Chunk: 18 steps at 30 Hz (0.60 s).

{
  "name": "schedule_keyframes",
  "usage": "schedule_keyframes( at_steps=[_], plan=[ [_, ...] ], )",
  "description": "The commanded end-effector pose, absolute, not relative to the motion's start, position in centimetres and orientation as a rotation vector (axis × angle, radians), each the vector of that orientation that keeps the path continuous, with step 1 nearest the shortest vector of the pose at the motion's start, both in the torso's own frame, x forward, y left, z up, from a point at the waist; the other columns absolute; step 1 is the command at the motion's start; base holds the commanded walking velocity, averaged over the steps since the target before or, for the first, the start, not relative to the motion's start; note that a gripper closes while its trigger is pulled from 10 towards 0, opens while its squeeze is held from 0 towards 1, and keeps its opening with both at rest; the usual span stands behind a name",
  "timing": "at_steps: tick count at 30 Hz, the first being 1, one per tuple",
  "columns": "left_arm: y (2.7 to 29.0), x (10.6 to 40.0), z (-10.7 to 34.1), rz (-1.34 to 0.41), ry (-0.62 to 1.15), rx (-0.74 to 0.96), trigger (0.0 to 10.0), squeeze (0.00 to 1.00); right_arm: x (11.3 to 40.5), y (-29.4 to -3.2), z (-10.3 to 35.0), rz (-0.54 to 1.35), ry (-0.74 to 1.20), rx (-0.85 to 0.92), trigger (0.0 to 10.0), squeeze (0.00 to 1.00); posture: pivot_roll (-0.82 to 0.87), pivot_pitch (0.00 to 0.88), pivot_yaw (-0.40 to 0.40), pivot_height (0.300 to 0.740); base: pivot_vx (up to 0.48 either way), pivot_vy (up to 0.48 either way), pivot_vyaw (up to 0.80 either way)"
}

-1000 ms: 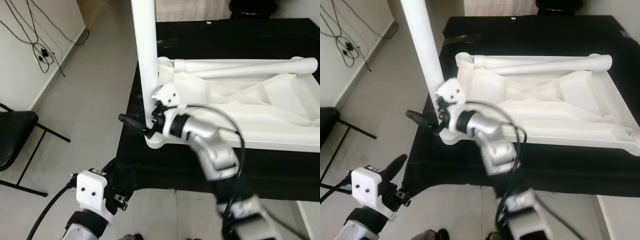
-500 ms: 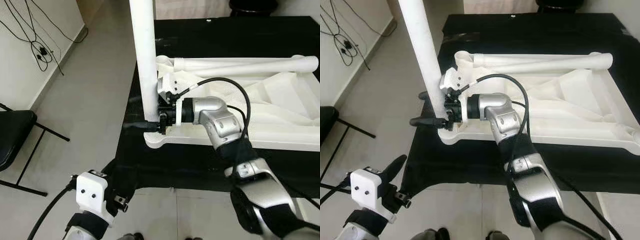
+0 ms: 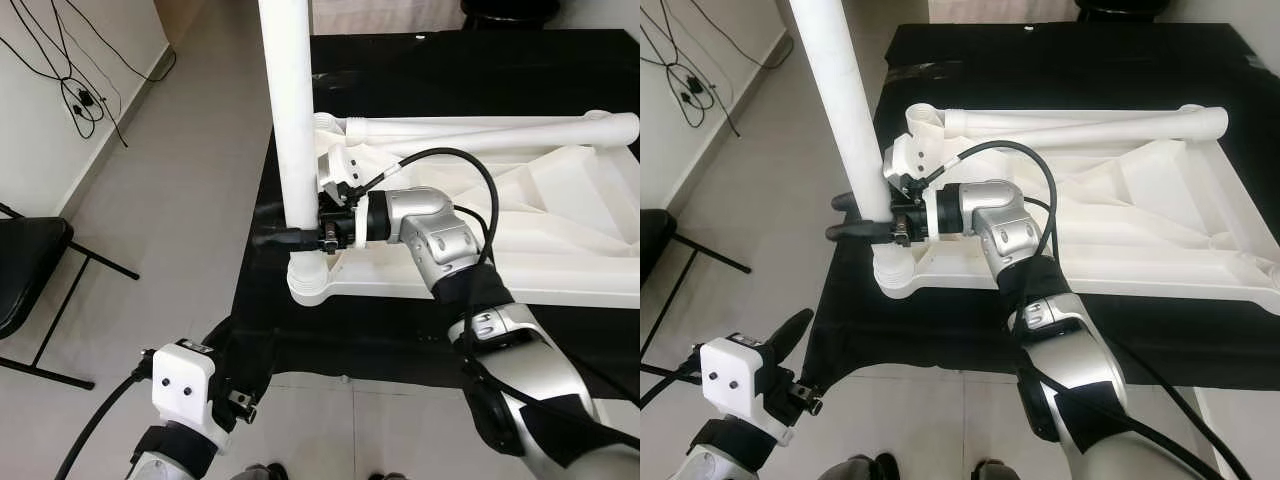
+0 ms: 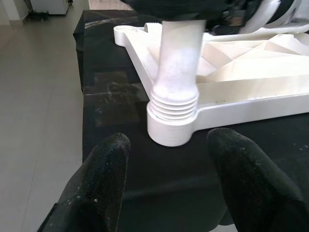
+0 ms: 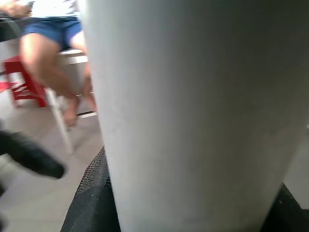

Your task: Building children table

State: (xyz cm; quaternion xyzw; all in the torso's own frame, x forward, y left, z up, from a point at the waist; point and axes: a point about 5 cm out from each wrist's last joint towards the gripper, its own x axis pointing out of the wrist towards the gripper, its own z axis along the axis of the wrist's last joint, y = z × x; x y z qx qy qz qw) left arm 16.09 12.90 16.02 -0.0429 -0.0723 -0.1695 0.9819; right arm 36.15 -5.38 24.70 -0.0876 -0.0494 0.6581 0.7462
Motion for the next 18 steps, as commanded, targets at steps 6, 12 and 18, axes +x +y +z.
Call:
schedule_keyframes(
  at_steps=[6,12,18],
  plan=[
    [13.0,15.9,15.9,-0.337,-0.133,-0.079,10.0,0.0,35.6,-5.3,20.3,0.793,0.004,-0.116,0.0,0.0,0.1,0.223,0.001,0.74,0.0,0.0,0.0],
    [13.2,16.1,15.9,-0.332,-0.134,-0.071,10.0,0.0,31.0,-3.0,18.9,0.568,-0.004,-0.108,0.0,0.0,0.1,0.222,0.014,0.74,0.0,0.0,0.0],
    [13.3,16.3,15.6,-0.333,-0.129,-0.067,10.0,0.0,32.1,-1.2,19.7,0.622,-0.041,-0.082,0.1,0.0,0.12,0.19,0.022,0.74,0.0,0.0,0.0]
  ],
)
